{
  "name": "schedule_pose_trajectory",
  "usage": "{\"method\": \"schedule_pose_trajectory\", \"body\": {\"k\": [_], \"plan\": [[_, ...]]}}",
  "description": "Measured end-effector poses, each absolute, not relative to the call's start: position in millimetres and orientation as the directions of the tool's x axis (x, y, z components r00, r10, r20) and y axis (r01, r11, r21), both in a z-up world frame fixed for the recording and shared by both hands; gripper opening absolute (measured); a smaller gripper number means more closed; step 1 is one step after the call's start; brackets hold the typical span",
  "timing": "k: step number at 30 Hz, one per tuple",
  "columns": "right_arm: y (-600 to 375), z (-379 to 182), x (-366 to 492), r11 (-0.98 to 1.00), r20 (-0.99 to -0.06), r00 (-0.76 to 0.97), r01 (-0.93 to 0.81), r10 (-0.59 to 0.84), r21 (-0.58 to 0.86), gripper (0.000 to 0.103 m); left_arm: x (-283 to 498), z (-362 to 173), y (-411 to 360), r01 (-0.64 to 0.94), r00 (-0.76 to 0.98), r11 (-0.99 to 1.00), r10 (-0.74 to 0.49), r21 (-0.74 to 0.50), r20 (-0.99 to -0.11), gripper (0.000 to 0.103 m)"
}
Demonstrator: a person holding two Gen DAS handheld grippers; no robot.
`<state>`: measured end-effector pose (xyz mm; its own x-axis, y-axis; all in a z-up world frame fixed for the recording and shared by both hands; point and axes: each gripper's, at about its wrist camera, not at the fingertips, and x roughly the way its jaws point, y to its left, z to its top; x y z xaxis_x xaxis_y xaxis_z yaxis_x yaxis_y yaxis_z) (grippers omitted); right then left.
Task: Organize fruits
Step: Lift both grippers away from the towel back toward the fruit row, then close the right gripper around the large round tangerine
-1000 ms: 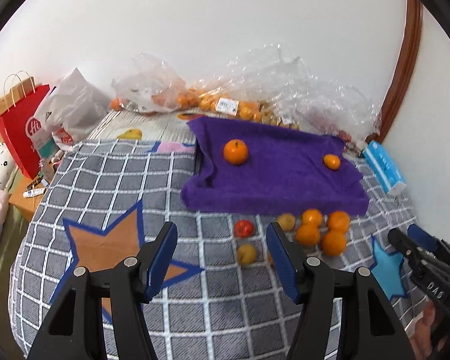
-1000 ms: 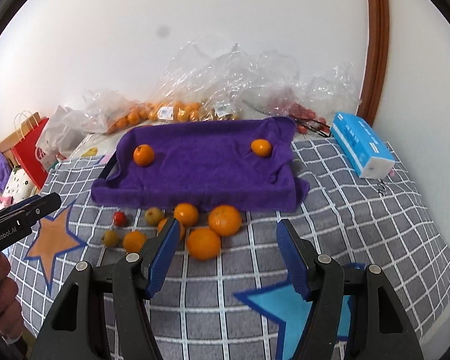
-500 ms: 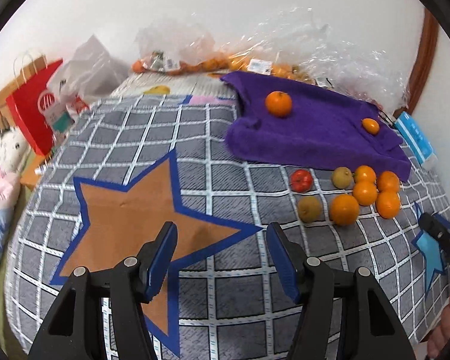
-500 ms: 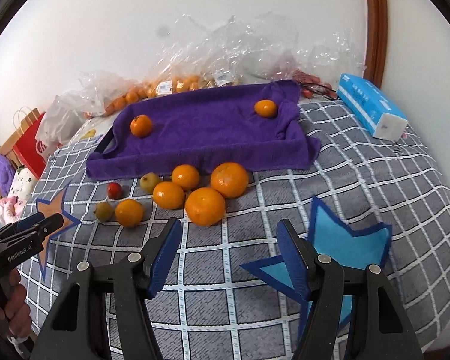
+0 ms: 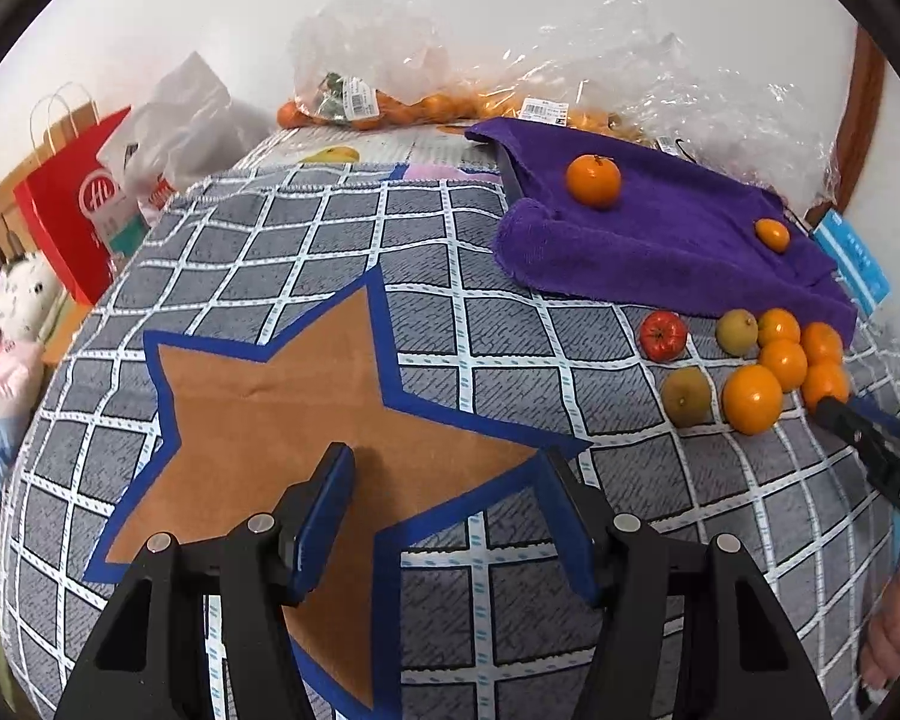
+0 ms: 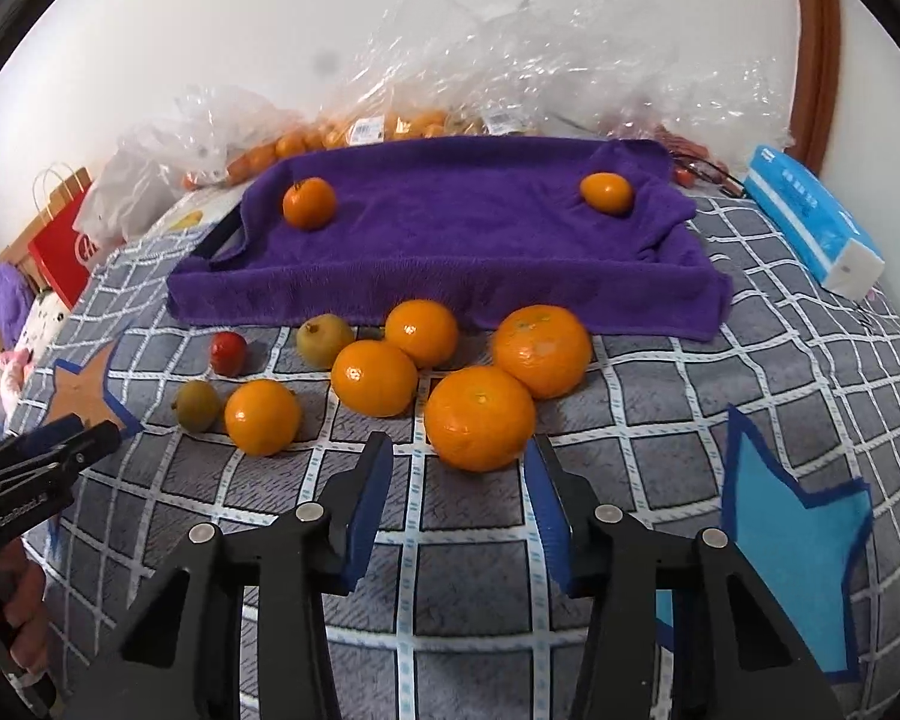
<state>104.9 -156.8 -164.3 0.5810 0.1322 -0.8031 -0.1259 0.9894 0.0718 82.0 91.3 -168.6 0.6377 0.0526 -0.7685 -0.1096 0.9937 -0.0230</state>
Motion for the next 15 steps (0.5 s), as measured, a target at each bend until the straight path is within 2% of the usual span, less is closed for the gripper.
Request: {"method": "schedule_pose_trajectory", "body": {"k": [13, 15], "plan": [[-159.4, -176.4, 125.6, 0.991, -0.821, 0.557, -0.100, 0.127, 0.085, 0.047, 81.9, -169.8, 93.5, -0.104, 0.651, 0.993, 0.032, -0.047, -0.759, 0.060], [-157.4, -176.7, 125.6, 0.993, -0.822, 0.559, -0.098, 0.108, 0.064, 0.042, 81.8, -169.6, 94.9, -0.102, 0.651, 0.993, 0.024, -0.056, -0.759, 0.060]]}}
